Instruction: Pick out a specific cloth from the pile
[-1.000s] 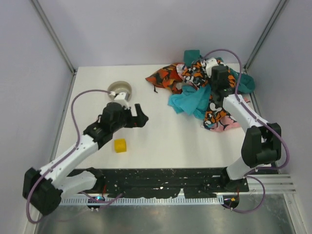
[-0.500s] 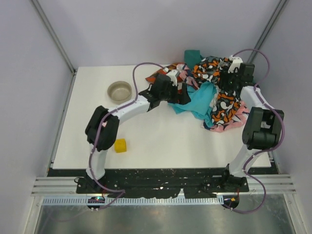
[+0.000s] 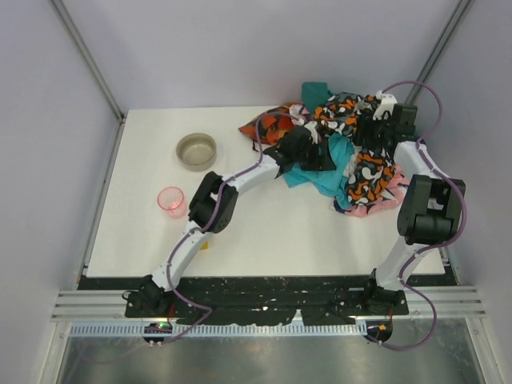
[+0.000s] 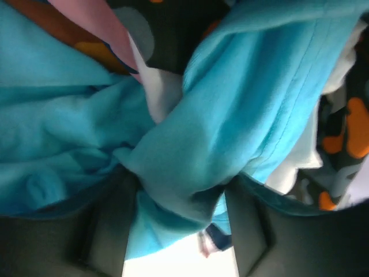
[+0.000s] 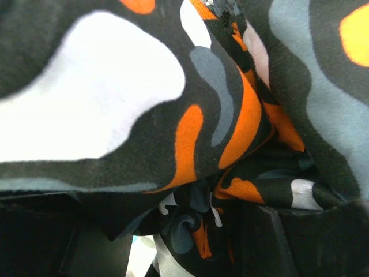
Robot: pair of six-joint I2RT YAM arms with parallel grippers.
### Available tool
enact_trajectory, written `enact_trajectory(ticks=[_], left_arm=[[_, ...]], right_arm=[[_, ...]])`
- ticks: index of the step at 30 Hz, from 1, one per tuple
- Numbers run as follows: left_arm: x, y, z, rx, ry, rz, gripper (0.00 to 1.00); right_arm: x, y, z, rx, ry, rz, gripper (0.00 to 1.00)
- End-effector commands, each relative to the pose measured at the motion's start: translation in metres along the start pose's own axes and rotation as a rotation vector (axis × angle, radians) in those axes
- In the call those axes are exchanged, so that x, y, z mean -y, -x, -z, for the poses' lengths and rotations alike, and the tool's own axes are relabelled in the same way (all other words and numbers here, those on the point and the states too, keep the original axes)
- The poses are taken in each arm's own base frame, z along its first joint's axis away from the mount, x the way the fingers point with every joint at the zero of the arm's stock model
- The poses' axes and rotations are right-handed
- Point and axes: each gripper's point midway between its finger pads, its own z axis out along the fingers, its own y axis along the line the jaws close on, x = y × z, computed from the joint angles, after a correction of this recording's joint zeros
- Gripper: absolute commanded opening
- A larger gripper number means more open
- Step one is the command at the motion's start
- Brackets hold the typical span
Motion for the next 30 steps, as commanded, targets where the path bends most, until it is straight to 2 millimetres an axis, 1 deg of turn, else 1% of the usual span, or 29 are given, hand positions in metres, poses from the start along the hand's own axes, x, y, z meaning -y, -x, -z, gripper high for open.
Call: enact_trajectory(ticks=[1,2,3,4,5,6,7,8,9,10,11,12,14,15,16,17,18,21,23,25,26,28,30], left_arm=[[0.046,0.013,0.013,-0.004,-0.072,-0.041,0.44],[0.046,0.015,0.020,-0.001,-0.061,-0.045,0.24],[0.045,0.015,0.029,0.003,-0.045,-0.056,0.00],[0.046,0.021,0.042,0.024,-0.027,-0.075,0.00],[0.041,0.024,0.054,0.048,0.007,-0.094,0.00],[0.042,0.037,0.073,0.097,0.042,-0.125,0.00],[0.038,0.044,0.094,0.133,0.089,-0.146,0.00],[0.028,0.052,0.113,0.173,0.150,-0.169,0.00],[0.024,0.067,0.139,0.232,0.205,-0.193,0.00],[0.014,0.076,0.161,0.281,0.274,-0.206,0.00],[0.009,0.092,0.189,0.344,0.329,-0.216,0.00],[0.005,0.101,0.211,0.382,0.375,-0.227,0.00],[0.009,0.122,0.260,0.451,0.432,-0.264,0.00],[0.014,0.128,0.278,0.469,0.457,-0.288,0.00],[0.027,0.139,0.305,0.506,0.466,-0.327,0.00],[0.040,0.144,0.324,0.528,0.453,-0.356,0.00],[0.051,0.148,0.339,0.549,0.434,-0.377,0.00],[0.096,0.162,0.391,0.637,0.337,-0.443,0.00],[0.120,0.170,0.426,0.687,0.305,-0.480,0.00],[0.145,0.174,0.458,0.724,0.257,-0.521,0.00],[0.156,0.176,0.471,0.741,0.232,-0.536,0.00],[0.174,0.175,0.489,0.754,0.182,-0.562,0.00],[0.189,0.174,0.501,0.761,0.142,-0.577,0.00]], right_arm=[[-0.018,-0.009,-0.003,-0.026,0.063,0.003,0.63],[-0.014,-0.011,-0.003,-0.039,0.040,0.002,0.65],[-0.010,-0.012,-0.003,-0.044,0.021,0.002,0.67],[-0.009,-0.017,-0.003,-0.064,0.017,-0.004,0.68],[-0.005,-0.018,-0.004,-0.070,0.003,-0.011,0.70],[-0.003,-0.021,-0.004,-0.085,0.000,-0.021,0.73],[0.000,-0.021,-0.005,-0.092,-0.004,-0.026,0.74],[0.002,-0.024,-0.004,-0.107,-0.010,-0.038,0.76],[0.004,-0.024,-0.004,-0.108,-0.004,-0.048,0.77],[0.007,-0.028,-0.002,-0.119,-0.001,-0.061,0.78],[0.005,-0.028,-0.002,-0.120,0.011,-0.069,0.79],[0.007,-0.028,-0.001,-0.120,0.010,-0.081,0.79],[0.008,-0.031,-0.001,-0.126,0.014,-0.088,0.80],[0.010,-0.030,-0.001,-0.126,0.002,-0.088,0.80],[0.010,-0.031,-0.001,-0.132,-0.003,-0.090,0.80],[0.013,-0.033,-0.001,-0.137,-0.016,-0.094,0.80],[0.013,-0.036,-0.002,-0.144,-0.026,-0.104,0.80],[0.013,-0.037,-0.002,-0.145,-0.030,-0.127,0.80],[0.013,-0.037,-0.002,-0.145,-0.033,-0.141,0.80],[0.015,-0.036,0.000,-0.145,-0.052,-0.151,0.80],[0.017,-0.035,0.000,-0.141,-0.062,-0.153,0.80],[0.015,-0.034,0.002,-0.137,-0.064,-0.160,0.80],[0.016,-0.033,0.004,-0.130,-0.071,-0.165,0.80]])
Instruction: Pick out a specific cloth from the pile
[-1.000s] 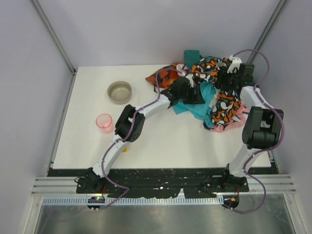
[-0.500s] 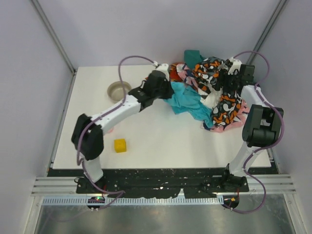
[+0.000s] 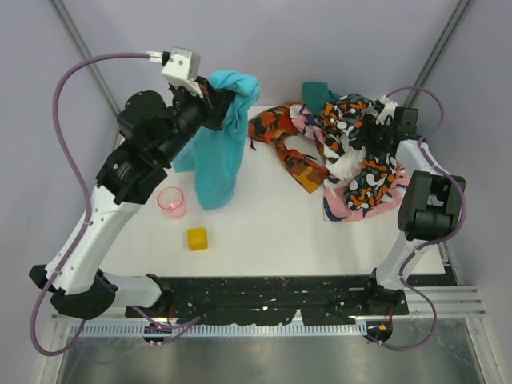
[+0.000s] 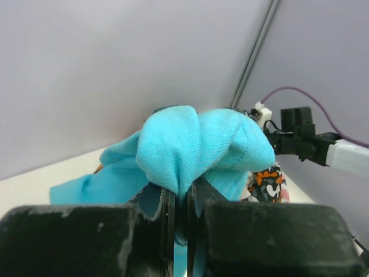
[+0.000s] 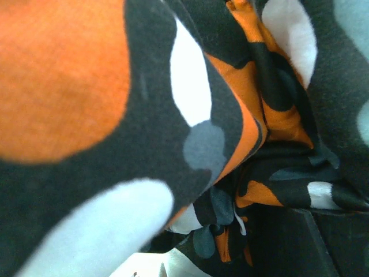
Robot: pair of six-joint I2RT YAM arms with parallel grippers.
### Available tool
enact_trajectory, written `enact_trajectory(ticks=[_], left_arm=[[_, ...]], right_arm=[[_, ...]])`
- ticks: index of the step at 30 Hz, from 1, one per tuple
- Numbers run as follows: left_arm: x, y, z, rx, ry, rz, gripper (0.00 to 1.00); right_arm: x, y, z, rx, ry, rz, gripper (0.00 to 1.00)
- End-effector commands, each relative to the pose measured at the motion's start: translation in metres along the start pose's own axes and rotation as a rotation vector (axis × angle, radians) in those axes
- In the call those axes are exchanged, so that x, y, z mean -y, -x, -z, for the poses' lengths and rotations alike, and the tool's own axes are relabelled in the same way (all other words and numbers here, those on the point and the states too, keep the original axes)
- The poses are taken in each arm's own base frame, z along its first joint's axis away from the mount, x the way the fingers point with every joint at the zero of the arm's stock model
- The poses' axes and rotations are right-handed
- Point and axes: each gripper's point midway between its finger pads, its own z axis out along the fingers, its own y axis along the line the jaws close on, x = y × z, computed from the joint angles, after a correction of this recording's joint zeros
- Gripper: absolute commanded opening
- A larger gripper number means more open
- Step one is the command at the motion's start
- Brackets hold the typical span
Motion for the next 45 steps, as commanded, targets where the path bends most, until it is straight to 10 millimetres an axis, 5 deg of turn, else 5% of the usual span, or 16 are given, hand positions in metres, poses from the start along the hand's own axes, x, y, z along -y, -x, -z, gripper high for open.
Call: enact_trajectory(ticks=[1,9,12,16,23,27,29,30,31,32,34,35,37,40,45], left_arm=[[0.021,0.034,0.024,0.040,-0.105,-0.057,0.00],[0.021,0.041,0.030,0.031,-0.097,-0.063,0.00],[0.002,0.021,0.024,0.003,-0.002,-0.085,0.00],[-0.021,-0.046,0.022,-0.111,0.095,-0.077,0.00],[-0.025,-0.155,0.055,-0.241,0.085,0.037,0.00],[-0.020,-0.204,0.048,-0.362,0.073,0.075,0.00],[-0.015,-0.235,0.035,-0.419,0.057,0.088,0.01],[-0.009,-0.252,0.029,-0.456,0.032,0.102,0.17],[-0.003,-0.268,0.024,-0.493,0.012,0.106,0.49],[0.000,-0.287,0.019,-0.540,0.010,0.103,0.66],[0.005,-0.312,0.019,-0.625,0.022,0.085,0.99],[0.008,-0.318,0.022,-0.657,0.029,0.064,1.00],[0.008,-0.315,0.030,-0.672,0.071,0.004,1.00],[-0.001,-0.283,0.048,-0.600,0.134,-0.045,0.99],[-0.033,-0.235,0.102,-0.428,0.218,0.019,1.00]], right_arm=[[0.001,-0.001,0.006,-0.007,-0.033,-0.044,0.80],[-0.003,-0.002,0.012,-0.001,-0.028,-0.040,0.82],[-0.008,-0.001,0.018,0.004,-0.016,-0.038,0.82],[-0.014,0.006,0.037,0.030,-0.020,-0.023,0.82],[-0.022,0.027,0.085,0.105,-0.081,0.037,0.86],[-0.032,0.043,0.119,0.182,-0.107,0.035,0.97],[-0.036,0.047,0.132,0.212,-0.113,0.034,0.95],[-0.037,0.045,0.136,0.207,-0.120,0.032,0.95],[-0.041,0.051,0.146,0.229,-0.123,0.042,0.95],[-0.039,0.047,0.151,0.216,-0.146,0.011,0.95],[-0.041,0.051,0.170,0.230,-0.185,-0.028,0.95],[-0.046,0.052,0.181,0.232,-0.189,-0.059,0.95],[-0.053,0.053,0.199,0.247,-0.195,-0.107,0.95],[-0.061,0.044,0.215,0.239,-0.193,-0.157,0.95],[-0.062,0.021,0.238,0.262,-0.242,-0.213,0.95]])
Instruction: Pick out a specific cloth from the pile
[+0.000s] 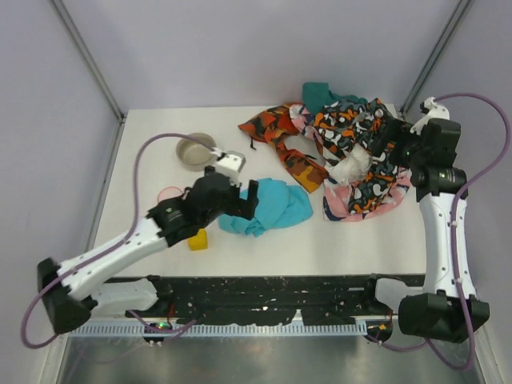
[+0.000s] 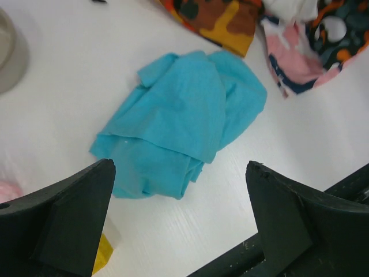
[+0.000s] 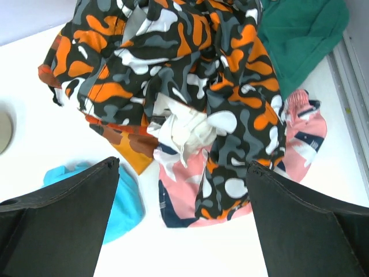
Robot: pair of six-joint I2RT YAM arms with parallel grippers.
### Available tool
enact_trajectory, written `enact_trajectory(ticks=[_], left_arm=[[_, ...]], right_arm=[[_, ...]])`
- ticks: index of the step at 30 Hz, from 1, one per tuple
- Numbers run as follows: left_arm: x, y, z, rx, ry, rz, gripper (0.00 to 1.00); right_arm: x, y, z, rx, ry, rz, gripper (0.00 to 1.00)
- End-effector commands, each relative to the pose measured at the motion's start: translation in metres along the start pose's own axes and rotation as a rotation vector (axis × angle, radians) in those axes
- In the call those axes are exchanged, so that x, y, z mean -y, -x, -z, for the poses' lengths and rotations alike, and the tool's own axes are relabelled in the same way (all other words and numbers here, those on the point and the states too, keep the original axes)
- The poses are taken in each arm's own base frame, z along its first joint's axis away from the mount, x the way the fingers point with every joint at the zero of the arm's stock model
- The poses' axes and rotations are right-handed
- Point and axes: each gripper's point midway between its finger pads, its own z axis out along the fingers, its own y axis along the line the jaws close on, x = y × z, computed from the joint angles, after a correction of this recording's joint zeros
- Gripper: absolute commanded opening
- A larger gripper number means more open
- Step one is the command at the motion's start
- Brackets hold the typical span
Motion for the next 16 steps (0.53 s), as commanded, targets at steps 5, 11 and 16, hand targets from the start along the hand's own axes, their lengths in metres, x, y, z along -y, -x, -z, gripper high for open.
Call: enact_trajectory(ticks=[5,11,16], left_arm=[[-0.092,-0.016,0.110,0.261,0.229,0.269,1.00],[-0.117,-0.078,0.129,0.193,0.276,0.387,1.00],[-0.123,-0.083,0.135,0.230,0.273,0.409,1.00]], right_arm=[[0.015,-0.051,0.041,0.014,-0.085,-0.086,0.95],[0.020,-0.078,0.044,0.037,-0.089,-0.099,0.95],[0.015,-0.068,0.046,0.088,-0.063,-0.114,0.95]])
